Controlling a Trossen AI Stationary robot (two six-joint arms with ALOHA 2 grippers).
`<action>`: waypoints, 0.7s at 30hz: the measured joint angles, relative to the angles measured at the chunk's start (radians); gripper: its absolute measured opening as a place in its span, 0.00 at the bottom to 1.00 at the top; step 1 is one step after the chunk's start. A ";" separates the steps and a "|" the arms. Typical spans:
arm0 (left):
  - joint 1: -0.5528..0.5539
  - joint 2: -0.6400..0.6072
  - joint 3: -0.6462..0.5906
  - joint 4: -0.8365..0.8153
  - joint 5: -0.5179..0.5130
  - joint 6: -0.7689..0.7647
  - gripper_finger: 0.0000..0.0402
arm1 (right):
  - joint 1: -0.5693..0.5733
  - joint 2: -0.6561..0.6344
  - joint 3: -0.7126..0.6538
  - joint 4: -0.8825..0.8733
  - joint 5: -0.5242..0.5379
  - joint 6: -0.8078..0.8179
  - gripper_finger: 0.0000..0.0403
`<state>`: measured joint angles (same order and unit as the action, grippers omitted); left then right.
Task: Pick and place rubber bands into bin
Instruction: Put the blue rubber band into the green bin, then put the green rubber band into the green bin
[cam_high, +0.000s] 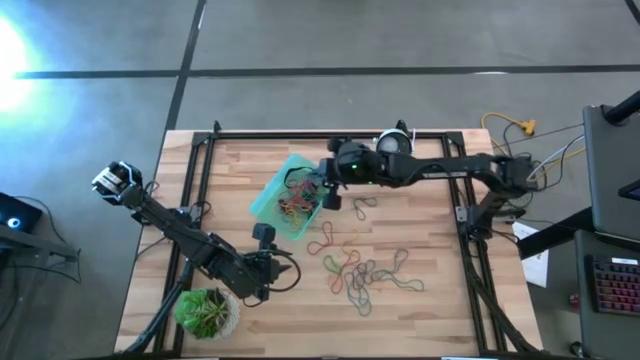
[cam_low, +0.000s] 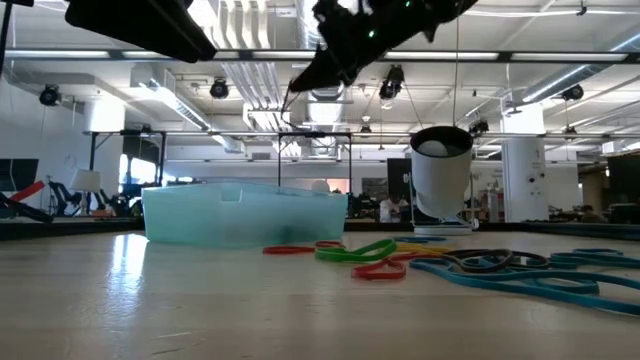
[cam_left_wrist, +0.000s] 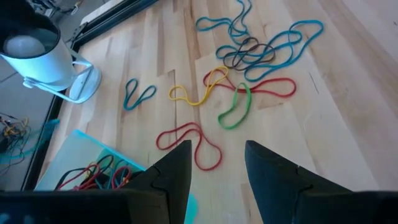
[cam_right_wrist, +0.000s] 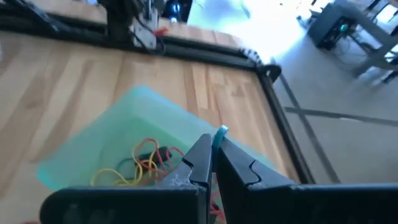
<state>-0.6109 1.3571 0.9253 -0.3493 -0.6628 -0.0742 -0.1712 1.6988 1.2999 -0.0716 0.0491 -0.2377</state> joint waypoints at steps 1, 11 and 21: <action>0.000 0.000 0.000 0.000 0.000 0.000 0.34 | -0.005 0.021 0.000 0.013 -0.002 -0.001 0.02; 0.000 0.000 0.000 0.001 0.000 0.000 0.34 | -0.074 0.184 0.046 0.023 -0.095 0.130 0.04; 0.000 0.001 -0.008 0.000 0.000 -0.024 0.34 | -0.081 0.203 0.053 0.015 -0.182 0.133 0.32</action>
<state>-0.6109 1.3579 0.9172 -0.3489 -0.6628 -0.0986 -0.2526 1.9016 1.3525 -0.0566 -0.1326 -0.1051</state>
